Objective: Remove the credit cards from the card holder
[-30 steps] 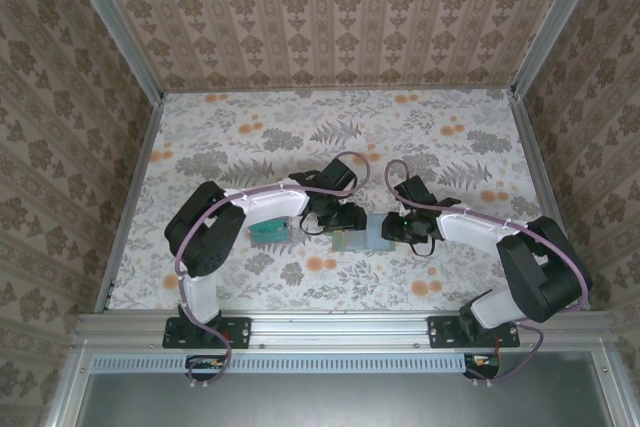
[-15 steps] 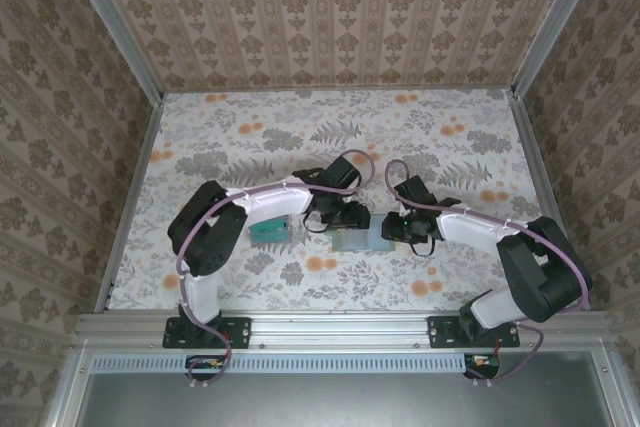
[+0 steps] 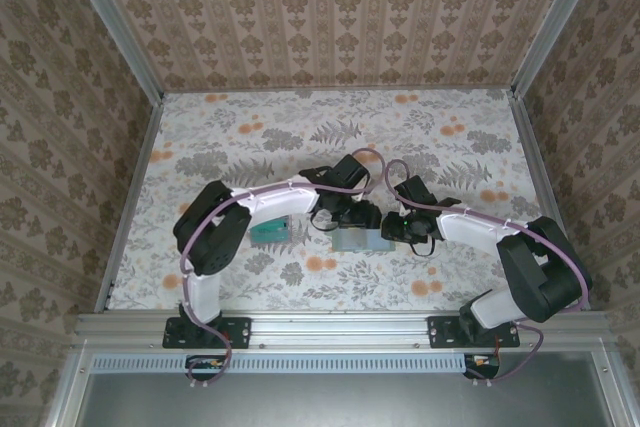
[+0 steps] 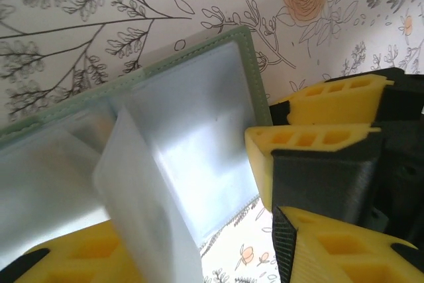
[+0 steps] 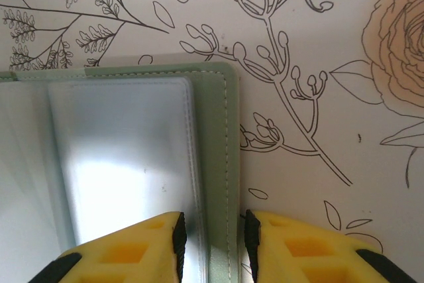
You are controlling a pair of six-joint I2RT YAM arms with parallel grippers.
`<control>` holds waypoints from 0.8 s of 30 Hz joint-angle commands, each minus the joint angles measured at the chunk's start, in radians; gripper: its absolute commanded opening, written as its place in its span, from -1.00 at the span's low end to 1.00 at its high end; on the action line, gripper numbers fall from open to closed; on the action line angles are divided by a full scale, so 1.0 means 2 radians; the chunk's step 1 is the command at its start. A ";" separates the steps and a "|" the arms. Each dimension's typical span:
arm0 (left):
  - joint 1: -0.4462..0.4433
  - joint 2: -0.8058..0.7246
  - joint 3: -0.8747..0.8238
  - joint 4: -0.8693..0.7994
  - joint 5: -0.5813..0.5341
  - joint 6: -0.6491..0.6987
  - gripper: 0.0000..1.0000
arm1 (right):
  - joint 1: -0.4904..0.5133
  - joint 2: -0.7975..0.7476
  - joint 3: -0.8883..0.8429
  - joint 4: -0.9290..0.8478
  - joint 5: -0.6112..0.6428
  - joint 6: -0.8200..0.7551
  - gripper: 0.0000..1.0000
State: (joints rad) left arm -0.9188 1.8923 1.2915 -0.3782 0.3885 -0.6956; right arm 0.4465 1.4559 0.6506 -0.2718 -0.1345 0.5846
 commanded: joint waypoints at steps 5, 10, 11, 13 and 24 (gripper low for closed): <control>0.018 -0.042 -0.047 -0.023 -0.040 -0.019 -0.01 | 0.000 0.008 -0.005 -0.005 0.001 0.011 -0.30; 0.018 -0.038 -0.052 -0.040 -0.059 -0.024 -0.02 | 0.000 0.009 -0.003 -0.006 0.000 0.011 -0.29; 0.018 -0.037 -0.052 -0.045 -0.064 -0.025 -0.02 | 0.000 0.009 -0.004 -0.006 0.000 0.011 -0.29; 0.018 -0.036 -0.052 -0.050 -0.067 -0.024 -0.02 | 0.000 0.008 -0.004 -0.006 0.000 0.011 -0.29; 0.017 -0.014 -0.051 -0.046 -0.053 -0.023 -0.02 | 0.000 0.006 -0.007 -0.005 0.000 0.012 -0.29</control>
State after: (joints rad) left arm -0.8829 1.8462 1.1973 -0.4454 0.2836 -0.7334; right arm 0.4465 1.4559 0.6506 -0.2714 -0.1345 0.5880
